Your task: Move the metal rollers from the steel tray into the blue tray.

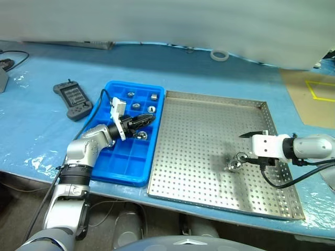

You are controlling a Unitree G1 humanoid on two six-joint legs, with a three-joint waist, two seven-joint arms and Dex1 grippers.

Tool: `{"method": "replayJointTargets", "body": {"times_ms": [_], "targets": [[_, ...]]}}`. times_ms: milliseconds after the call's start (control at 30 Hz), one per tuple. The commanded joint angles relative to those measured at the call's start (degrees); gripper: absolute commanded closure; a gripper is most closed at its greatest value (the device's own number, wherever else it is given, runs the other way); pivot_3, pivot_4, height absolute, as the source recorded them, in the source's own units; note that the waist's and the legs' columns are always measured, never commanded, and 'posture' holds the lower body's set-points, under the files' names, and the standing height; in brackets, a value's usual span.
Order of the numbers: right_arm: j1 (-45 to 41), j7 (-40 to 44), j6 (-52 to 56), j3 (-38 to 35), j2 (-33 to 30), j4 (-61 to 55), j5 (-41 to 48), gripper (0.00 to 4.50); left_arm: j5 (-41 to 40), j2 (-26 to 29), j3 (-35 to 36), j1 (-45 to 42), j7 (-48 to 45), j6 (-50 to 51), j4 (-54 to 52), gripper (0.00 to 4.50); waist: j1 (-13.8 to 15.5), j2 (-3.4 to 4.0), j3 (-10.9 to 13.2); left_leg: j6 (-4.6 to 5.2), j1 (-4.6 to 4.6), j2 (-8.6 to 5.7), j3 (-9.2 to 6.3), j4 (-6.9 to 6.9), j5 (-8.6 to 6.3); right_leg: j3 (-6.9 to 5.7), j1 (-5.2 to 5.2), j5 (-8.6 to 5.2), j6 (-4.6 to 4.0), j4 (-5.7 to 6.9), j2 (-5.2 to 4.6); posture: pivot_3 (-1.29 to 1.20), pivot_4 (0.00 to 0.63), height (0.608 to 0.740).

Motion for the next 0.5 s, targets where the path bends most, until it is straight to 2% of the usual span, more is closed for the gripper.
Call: {"method": "replayJointTargets", "body": {"times_ms": [33, 267, 500], "targets": [[-0.90, 2.92, -1.39, 0.62, -1.82, 0.51, -0.71, 0.86, -0.19, -0.06, 0.94, -0.36, 0.41, -0.93, -1.89, 3.06, 0.00, 0.00, 0.00, 0.02, -0.01, 0.00, 0.00, 0.03, -0.02, 0.00, 0.01, 0.00, -0.01, 0.00, -0.01, -0.16, 0.150, 0.740], [-5.06, 8.71, -0.73, -2.94, -6.73, 0.76, 3.67, 0.86, -0.40, 0.90, 1.76, 1.68, 0.95, -0.47, -3.72, 3.06, -0.14, 0.06, 0.03, -0.12, 0.05, 0.01, 0.00, 0.15, -0.13, 0.03, 0.06, 0.00, -0.01, 0.07, -0.02, -0.15, 0.150, 0.740], [-6.88, 11.43, -5.93, -0.07, -8.19, 4.29, 0.95, 0.86, -0.66, 0.26, 1.74, 1.60, 1.75, -0.50, -4.16, 3.06, 0.09, 0.05, 0.03, 0.06, 0.02, 0.02, 0.00, 0.15, -0.05, 0.01, 0.07, 0.00, -0.01, 0.06, -0.02, -0.14, 0.150, 0.740]]}}
